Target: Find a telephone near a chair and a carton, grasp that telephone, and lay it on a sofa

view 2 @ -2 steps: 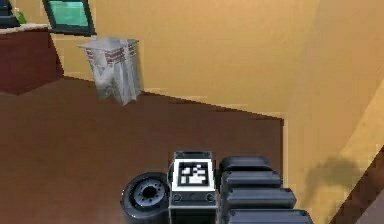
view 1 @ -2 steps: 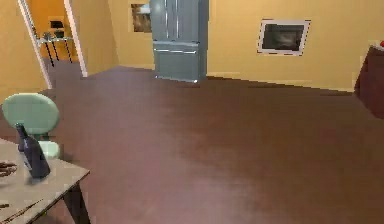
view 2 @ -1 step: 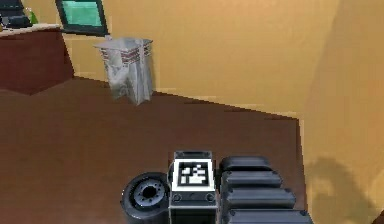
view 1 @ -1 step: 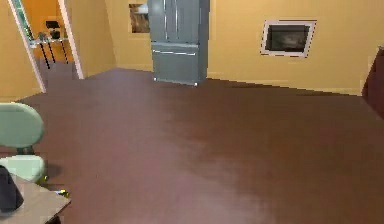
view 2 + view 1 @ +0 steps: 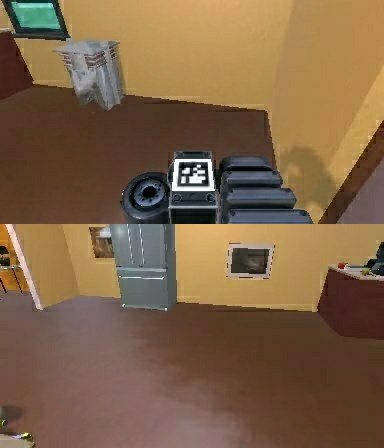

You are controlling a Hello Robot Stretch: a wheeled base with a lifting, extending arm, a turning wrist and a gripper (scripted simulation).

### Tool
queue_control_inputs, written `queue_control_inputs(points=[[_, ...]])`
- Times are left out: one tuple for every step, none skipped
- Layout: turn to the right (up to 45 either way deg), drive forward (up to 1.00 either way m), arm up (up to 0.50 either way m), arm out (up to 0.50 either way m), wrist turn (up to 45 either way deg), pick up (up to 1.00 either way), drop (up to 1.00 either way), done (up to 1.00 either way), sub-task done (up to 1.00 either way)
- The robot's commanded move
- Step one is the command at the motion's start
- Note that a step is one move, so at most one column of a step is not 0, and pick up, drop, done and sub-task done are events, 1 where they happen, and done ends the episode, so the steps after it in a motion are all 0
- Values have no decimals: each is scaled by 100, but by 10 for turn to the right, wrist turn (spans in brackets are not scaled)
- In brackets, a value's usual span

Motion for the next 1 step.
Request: queue_control_inputs(points=[[0, 70, 0, 0, 0, 0, 0, 0, 0]])
